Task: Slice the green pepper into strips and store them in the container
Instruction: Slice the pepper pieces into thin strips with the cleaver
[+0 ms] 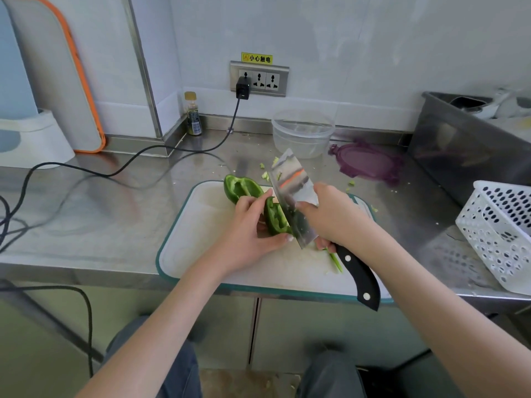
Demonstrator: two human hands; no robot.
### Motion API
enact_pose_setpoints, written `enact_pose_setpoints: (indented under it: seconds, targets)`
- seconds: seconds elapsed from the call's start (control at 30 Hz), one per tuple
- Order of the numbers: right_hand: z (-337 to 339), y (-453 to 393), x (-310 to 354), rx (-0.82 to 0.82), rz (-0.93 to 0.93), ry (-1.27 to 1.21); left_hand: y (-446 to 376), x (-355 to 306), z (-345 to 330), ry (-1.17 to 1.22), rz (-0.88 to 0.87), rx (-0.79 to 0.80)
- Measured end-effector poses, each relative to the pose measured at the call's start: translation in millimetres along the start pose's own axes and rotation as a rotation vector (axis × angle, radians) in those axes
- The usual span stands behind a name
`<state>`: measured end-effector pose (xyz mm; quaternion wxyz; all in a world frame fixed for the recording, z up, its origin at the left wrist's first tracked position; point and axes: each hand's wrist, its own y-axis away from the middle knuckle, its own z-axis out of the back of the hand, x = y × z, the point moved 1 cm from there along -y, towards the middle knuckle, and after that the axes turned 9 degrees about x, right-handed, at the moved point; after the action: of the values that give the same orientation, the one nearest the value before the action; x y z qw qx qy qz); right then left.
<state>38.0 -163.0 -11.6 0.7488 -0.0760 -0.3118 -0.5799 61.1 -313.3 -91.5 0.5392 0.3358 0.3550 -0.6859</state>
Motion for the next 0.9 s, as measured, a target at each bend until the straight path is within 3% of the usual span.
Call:
enact_pose_setpoints:
  seconds: [0.4, 0.7, 0.9]
  targets:
    - [-2, -5, 12, -0.016, -0.053, 0.161, 0, 1, 0, 0.020, 0.006, -0.033]
    - [-6, -9, 15, 0.062, -0.060, 0.251, 1, 0, -1, -0.029, -0.015, -0.029]
    - [-35, -25, 1, -0.110, -0.010, 0.228, -2, -2, 0, -0.018, -0.009, -0.077]
